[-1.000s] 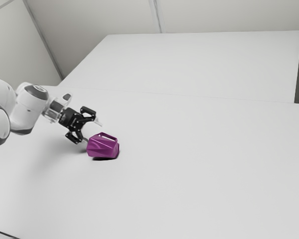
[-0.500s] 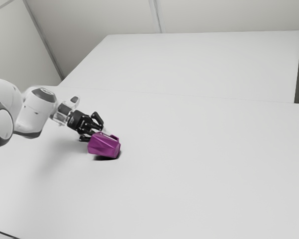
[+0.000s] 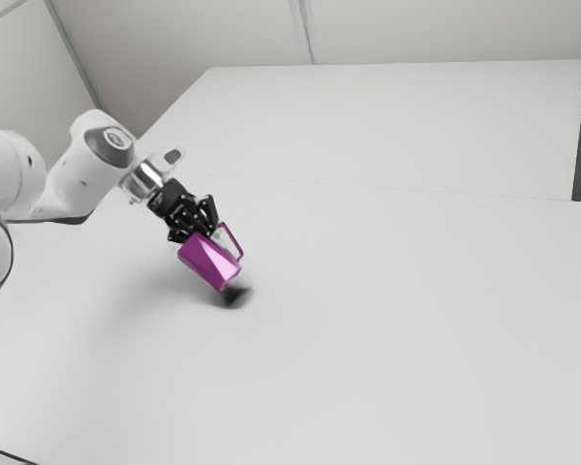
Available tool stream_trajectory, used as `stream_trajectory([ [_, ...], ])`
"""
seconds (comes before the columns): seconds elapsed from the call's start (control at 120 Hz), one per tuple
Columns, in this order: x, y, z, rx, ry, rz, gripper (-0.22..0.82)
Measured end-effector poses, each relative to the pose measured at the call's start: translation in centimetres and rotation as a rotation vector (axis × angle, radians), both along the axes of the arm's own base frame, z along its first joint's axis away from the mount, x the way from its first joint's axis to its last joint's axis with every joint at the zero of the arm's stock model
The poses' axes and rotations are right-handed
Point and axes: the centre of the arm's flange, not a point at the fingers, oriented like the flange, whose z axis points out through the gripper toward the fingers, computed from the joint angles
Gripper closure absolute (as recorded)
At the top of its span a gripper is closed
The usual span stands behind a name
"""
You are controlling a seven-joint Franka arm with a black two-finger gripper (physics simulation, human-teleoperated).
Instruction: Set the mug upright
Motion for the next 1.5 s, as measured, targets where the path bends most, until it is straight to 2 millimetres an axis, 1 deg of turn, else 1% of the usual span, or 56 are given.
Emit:
stream_trajectory([
  [0.067, -0.1, -2.0, 1.5, 0.149, -0.027, -0.1, 0.78],
  [0.133, -0.3, -3.1, 2.0, 0.285, -0.052, -0.174, 0.78],
  [0.25, -0.4, -3.9, 1.6, 0.468, -0.1, -0.259, 0.78],
  [0.35, -0.1, -4.4, 1.2, 0.561, -0.15, -0.293, 0.79],
  [0.542, 0.2, -4.8, 0.4, 0.627, -0.214, -0.286, 0.79],
  [0.625, 0.0, -5.2, -0.6, 0.634, -0.221, -0.282, 0.79],
  [0.8, 0.0, -6.2, -1.6, 0.641, -0.231, -0.269, 0.79],
  [0.975, 0.0, -6.3, -2.6, 0.643, -0.223, -0.247, 0.79],
  [1.142, 0.0, -6.4, -2.1, 0.639, -0.227, -0.232, 0.42],
  [1.225, -0.1, -6.6, -0.7, 0.652, -0.242, -0.24, 0.29],
  [1.308, -0.4, -6.5, 1.0, 0.663, -0.257, -0.24, 0.19],
  [1.4, -0.5, -6.5, 4.1, 0.673, -0.293, -0.23, 0.13],
  [1.5, -0.2, -6.9, 7.4, 0.679, -0.327, -0.224, 0.08],
])
